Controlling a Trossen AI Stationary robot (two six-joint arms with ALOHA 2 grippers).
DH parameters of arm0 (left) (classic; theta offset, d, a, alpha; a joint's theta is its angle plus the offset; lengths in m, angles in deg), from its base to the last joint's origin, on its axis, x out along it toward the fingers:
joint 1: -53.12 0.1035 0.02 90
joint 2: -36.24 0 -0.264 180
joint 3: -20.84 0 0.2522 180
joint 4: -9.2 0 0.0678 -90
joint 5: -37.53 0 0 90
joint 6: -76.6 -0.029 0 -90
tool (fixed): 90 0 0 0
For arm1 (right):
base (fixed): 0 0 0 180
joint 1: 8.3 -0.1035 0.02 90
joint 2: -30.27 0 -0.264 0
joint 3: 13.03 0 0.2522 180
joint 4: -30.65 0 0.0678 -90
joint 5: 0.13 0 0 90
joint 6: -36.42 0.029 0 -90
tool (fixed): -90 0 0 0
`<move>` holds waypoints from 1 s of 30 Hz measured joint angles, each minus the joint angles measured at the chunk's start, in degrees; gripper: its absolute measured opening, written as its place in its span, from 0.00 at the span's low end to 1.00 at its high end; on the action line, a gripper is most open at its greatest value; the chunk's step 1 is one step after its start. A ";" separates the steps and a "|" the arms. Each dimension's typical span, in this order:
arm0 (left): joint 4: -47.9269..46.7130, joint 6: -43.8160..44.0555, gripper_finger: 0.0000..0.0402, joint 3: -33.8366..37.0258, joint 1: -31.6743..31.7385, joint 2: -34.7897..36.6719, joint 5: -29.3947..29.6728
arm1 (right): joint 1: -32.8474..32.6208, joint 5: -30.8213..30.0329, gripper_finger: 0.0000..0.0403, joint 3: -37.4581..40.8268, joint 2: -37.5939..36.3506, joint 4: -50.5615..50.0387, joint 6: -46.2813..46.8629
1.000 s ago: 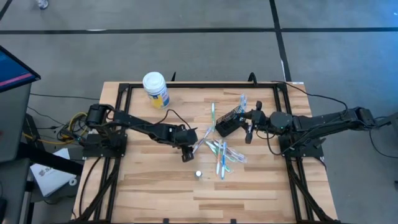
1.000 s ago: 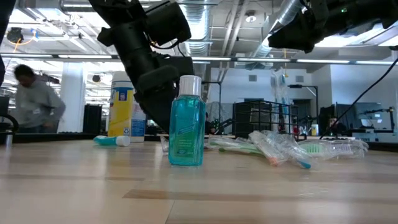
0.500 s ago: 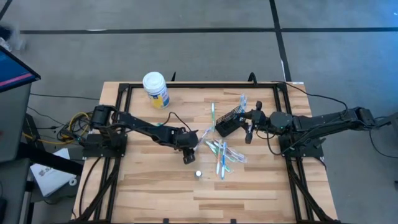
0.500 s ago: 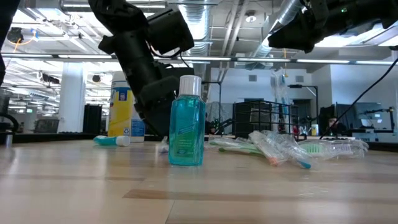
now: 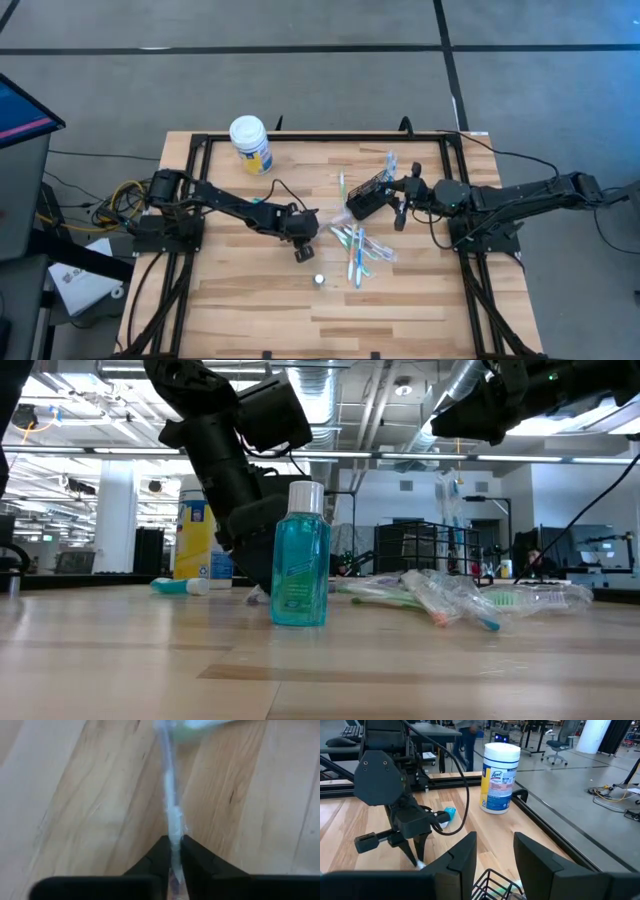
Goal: Pick & Place toothbrushing station
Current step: Put the purple toothbrush into the mesh organizer
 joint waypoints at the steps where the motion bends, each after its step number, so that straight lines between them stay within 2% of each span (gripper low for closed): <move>1: -0.34 -0.44 0.04 0.06 0.00 0.37 -0.10 | 0.00 0.00 0.30 0.00 0.00 0.00 0.02; 11: -3.10 -0.79 0.03 0.15 0.00 1.30 3.98 | 0.00 0.00 0.30 0.02 0.00 -0.01 0.01; 18: -2.98 -1.89 0.03 0.15 0.00 2.16 4.67 | 0.00 0.00 0.30 0.02 0.00 -0.02 0.01; 30: -4.28 -3.32 0.03 0.13 -2.35 14.12 11.64 | 0.00 0.00 0.30 0.04 0.00 -0.01 0.02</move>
